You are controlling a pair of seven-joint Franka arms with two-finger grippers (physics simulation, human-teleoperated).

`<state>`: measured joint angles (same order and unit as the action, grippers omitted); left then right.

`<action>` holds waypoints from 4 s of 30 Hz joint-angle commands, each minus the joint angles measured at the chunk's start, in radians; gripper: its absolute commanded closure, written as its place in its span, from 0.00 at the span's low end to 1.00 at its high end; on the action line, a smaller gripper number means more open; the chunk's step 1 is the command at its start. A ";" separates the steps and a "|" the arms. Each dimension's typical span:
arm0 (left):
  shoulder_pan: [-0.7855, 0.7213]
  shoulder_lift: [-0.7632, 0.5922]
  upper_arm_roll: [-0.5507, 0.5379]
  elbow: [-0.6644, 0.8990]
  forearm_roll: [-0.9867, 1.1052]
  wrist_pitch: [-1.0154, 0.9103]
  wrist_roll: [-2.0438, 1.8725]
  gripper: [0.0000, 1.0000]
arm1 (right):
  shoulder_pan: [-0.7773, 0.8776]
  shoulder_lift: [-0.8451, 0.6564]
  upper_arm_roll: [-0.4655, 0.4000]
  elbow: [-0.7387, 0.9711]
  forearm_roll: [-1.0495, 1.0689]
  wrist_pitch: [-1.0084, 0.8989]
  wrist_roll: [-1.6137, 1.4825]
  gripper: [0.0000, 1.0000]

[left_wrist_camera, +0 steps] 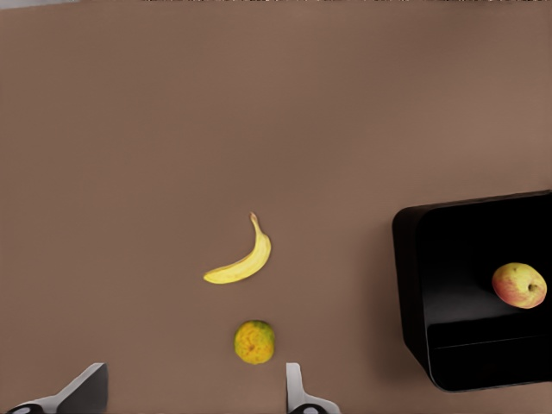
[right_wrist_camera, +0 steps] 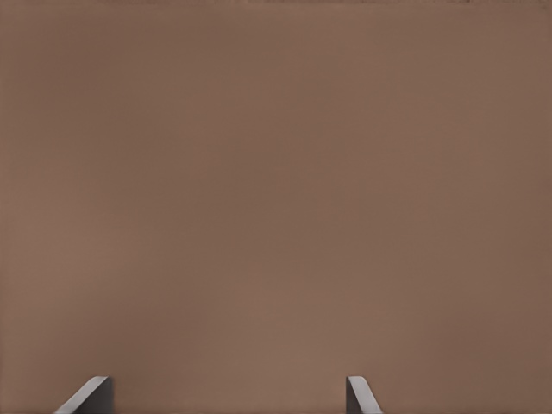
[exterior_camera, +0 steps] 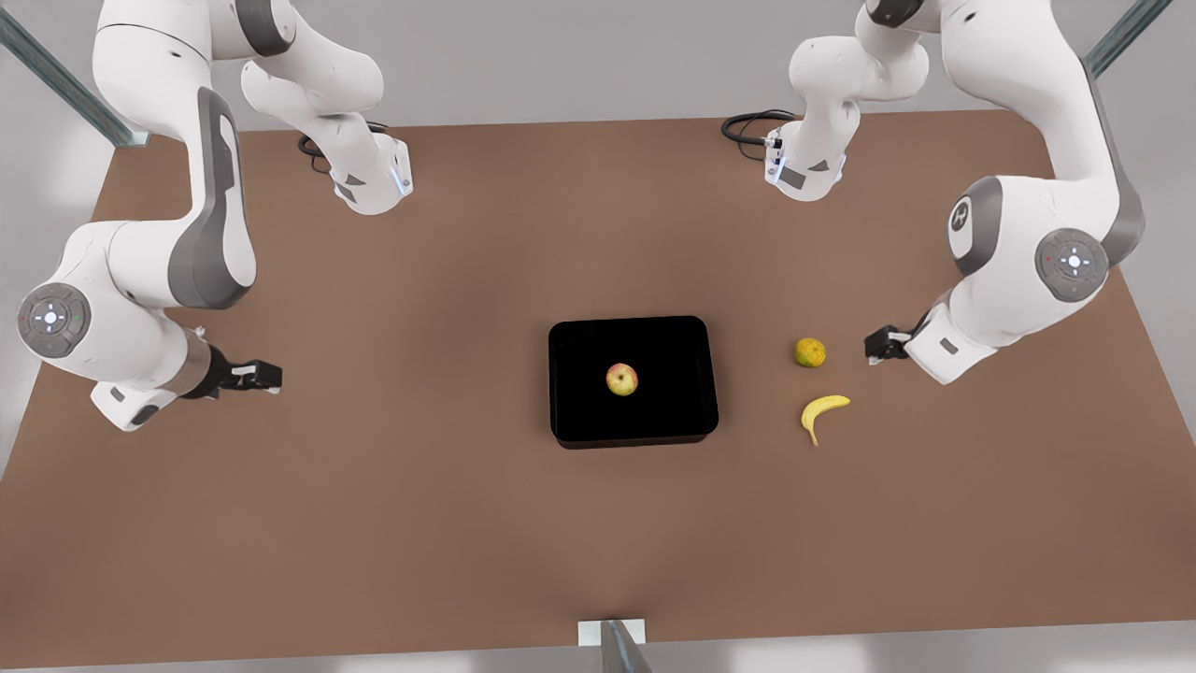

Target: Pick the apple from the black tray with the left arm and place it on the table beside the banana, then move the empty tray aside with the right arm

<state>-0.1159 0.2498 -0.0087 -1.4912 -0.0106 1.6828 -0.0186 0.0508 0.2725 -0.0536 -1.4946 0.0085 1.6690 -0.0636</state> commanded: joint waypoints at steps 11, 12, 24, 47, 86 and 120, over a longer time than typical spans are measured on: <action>-0.448 0.124 -0.002 0.068 0.054 0.075 -0.566 0.00 | -0.003 0.117 -0.003 0.080 -0.010 0.026 -0.025 0.00; -0.478 0.143 -0.004 0.068 0.054 0.089 -0.610 0.00 | -0.005 0.097 -0.011 0.082 -0.004 0.015 -0.027 0.00; -0.625 0.370 -0.002 0.112 0.060 0.350 -1.110 0.00 | -0.012 0.203 -0.008 0.148 -0.010 -0.026 -0.031 0.00; -0.642 0.483 0.001 -0.063 0.173 0.666 -1.000 0.00 | -0.012 0.120 -0.009 0.146 -0.004 -0.078 -0.033 0.00; -0.467 0.260 0.003 -0.139 0.130 0.282 -0.483 0.29 | -0.006 0.123 0.000 0.146 -0.005 -0.080 -0.022 0.00; -0.027 0.011 0.079 0.003 -0.011 0.005 -0.035 0.00 | 0.291 0.459 0.393 0.073 -0.015 0.304 1.064 0.00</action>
<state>-0.1419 0.2614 0.0706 -1.4880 -0.0241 1.7261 -0.1788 0.3410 0.7307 0.3379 -1.4220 0.0002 1.9472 0.9221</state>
